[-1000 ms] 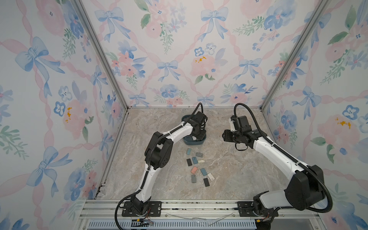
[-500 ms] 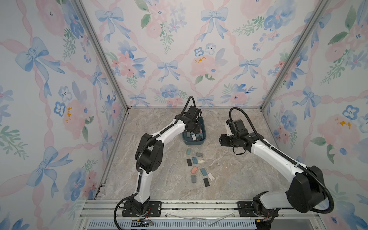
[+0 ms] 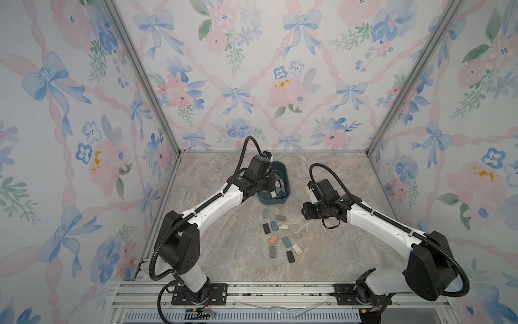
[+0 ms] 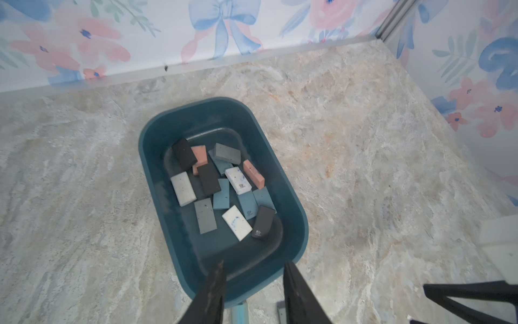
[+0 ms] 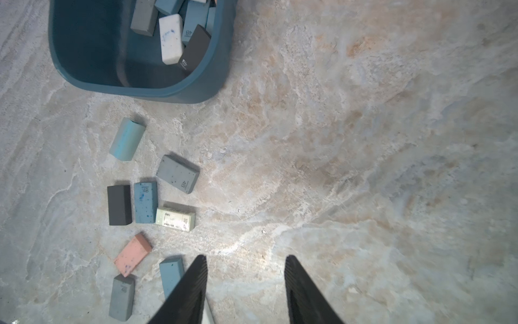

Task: Put the eraser in the storage box
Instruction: Pick up the eraser from the center of the board.

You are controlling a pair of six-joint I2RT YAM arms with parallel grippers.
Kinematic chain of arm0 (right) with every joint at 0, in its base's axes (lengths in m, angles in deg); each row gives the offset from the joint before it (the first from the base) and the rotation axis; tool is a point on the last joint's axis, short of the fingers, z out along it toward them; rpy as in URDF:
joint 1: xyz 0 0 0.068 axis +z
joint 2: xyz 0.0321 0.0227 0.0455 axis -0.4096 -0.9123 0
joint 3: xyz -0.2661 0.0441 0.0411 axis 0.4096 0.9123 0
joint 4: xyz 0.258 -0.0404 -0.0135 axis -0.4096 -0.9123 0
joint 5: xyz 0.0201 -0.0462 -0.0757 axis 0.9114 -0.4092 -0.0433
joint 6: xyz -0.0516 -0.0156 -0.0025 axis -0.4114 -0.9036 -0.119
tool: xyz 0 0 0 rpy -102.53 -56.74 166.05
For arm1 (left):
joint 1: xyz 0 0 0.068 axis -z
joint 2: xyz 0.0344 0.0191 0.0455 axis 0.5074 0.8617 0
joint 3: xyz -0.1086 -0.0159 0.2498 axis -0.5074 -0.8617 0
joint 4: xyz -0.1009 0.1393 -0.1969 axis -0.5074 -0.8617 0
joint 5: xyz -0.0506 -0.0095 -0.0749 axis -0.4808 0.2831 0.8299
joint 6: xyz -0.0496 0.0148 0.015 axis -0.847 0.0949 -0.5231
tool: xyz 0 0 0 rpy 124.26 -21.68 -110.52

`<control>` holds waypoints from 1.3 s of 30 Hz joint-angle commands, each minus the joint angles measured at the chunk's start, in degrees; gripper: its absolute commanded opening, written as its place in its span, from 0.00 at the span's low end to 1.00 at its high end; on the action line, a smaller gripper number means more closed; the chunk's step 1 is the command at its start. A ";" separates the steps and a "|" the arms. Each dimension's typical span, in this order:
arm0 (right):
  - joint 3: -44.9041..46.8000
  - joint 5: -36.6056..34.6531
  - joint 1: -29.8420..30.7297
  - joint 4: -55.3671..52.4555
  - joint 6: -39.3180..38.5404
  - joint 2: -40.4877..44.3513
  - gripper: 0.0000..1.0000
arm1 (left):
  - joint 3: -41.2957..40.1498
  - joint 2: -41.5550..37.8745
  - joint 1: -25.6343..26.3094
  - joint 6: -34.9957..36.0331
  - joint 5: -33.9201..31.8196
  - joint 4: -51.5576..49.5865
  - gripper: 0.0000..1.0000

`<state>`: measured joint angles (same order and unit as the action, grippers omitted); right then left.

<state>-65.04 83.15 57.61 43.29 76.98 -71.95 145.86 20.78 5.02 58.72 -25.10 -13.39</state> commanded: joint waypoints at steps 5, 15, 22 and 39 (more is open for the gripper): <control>4.26 0.05 5.30 -2.27 2.05 -1.10 0.50 | -12.45 -13.71 2.84 -4.74 -7.10 6.63 0.38; 9.96 1.19 11.66 0.08 7.21 -1.05 0.53 | -23.60 -25.73 4.04 -7.15 -10.14 12.58 0.40; 12.51 2.47 16.22 1.18 10.38 -1.19 0.56 | -27.46 -30.18 4.24 -8.12 -11.02 14.25 0.40; 15.51 2.78 20.05 1.14 13.18 -1.01 0.57 | -31.32 -32.99 4.41 -9.49 -11.07 14.90 0.40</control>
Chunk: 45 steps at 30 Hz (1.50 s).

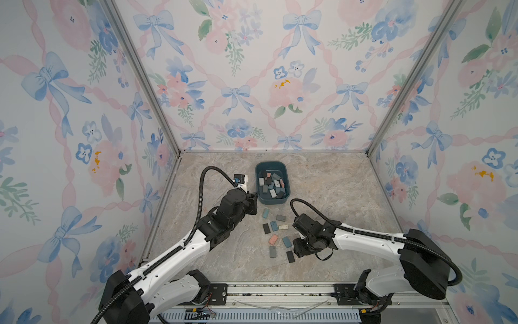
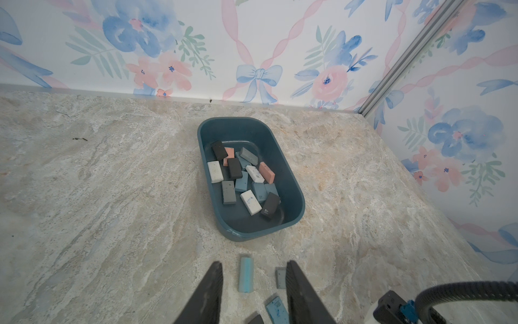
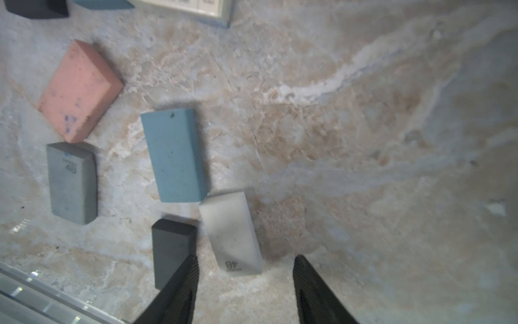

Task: Put the eraser in the storage box
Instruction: Pick up the eraser from the center of the board.

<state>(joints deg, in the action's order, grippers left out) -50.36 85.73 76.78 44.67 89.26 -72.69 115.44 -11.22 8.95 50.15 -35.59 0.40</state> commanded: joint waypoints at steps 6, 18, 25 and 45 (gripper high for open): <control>0.95 0.24 1.34 -0.33 1.03 -0.51 0.56 | -1.36 -1.22 0.46 -1.12 -0.60 1.22 0.40; 0.47 -0.88 1.63 -1.10 1.03 -2.59 0.54 | -1.47 -1.33 0.46 -1.42 -0.89 1.22 0.40; -0.22 -2.01 1.98 -1.26 1.03 -3.90 0.52 | -1.47 -1.35 0.46 -1.46 -1.17 1.18 0.40; -5.61 -7.87 5.14 -5.07 1.03 -9.97 0.40 | -1.43 -1.09 0.46 -1.14 -1.88 0.87 0.40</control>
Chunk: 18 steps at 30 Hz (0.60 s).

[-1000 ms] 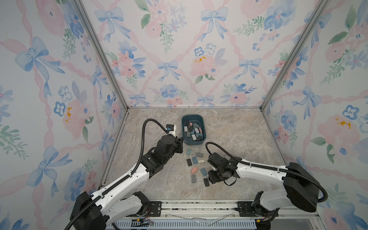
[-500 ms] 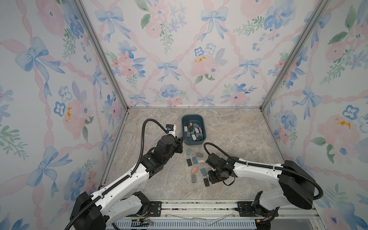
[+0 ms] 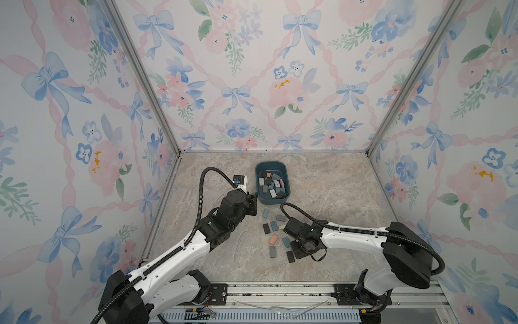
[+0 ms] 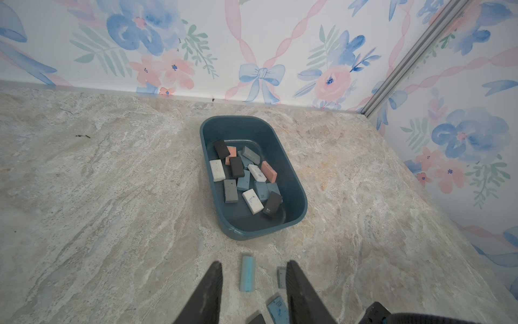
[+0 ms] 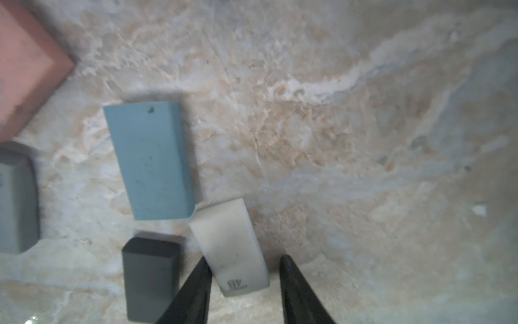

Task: Put the eraser in the storage box
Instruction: Pick up the eraser from the center of the board.

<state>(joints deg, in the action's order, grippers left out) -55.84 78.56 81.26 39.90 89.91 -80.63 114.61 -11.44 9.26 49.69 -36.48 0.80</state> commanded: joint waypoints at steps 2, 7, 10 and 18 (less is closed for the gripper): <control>-0.05 -0.34 0.65 0.02 0.37 -2.26 0.37 | -0.64 -0.93 0.16 -0.61 -1.16 0.50 0.40; -0.11 -0.45 0.62 -0.06 2.10 -2.35 0.29 | -0.64 -0.77 0.16 -0.49 -1.41 0.50 0.40; -0.23 -0.40 0.66 -0.10 2.22 -2.27 0.26 | -0.64 -0.72 0.16 -0.45 -1.54 0.52 0.40; -1.12 -0.58 0.36 -0.31 2.57 -0.96 0.25 | -2.41 -0.53 0.16 -0.19 -1.70 0.48 0.40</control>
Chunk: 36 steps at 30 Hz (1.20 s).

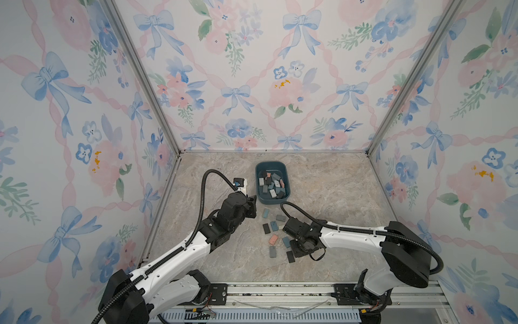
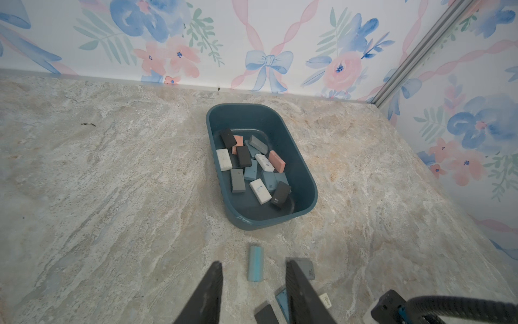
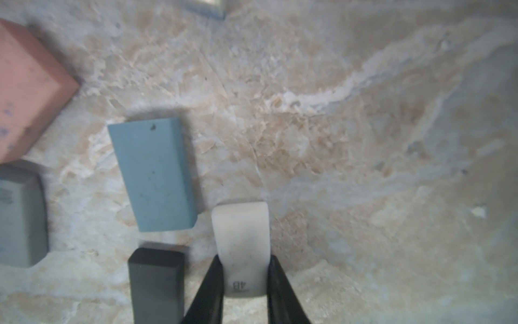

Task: Put the eraser in the storage box
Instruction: Pick up the eraser from the center of the board, then place the eraser in the storage box.

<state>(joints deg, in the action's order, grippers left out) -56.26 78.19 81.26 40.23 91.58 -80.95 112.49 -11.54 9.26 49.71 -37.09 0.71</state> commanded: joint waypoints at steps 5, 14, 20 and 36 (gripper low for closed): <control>-2.10 -0.75 -0.98 -2.33 0.32 1.91 0.25 | -0.50 -0.11 0.16 -0.33 -1.36 0.65 0.40; -7.82 -0.38 -6.49 -4.06 -4.64 5.09 0.25 | -0.24 0.55 0.13 -0.21 -1.14 0.65 0.40; -15.34 1.25 -11.13 -4.98 -9.57 2.53 0.26 | 0.07 1.63 0.07 -0.25 -0.62 0.57 0.40; -39.53 5.92 -17.41 -10.84 -20.16 -12.89 0.26 | 0.60 5.17 -1.42 -0.62 2.08 0.31 0.40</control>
<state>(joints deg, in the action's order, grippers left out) -92.23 82.67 64.67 32.67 74.05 -91.97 112.49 -6.93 8.40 49.71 -35.98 0.78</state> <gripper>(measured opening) 0.261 0.403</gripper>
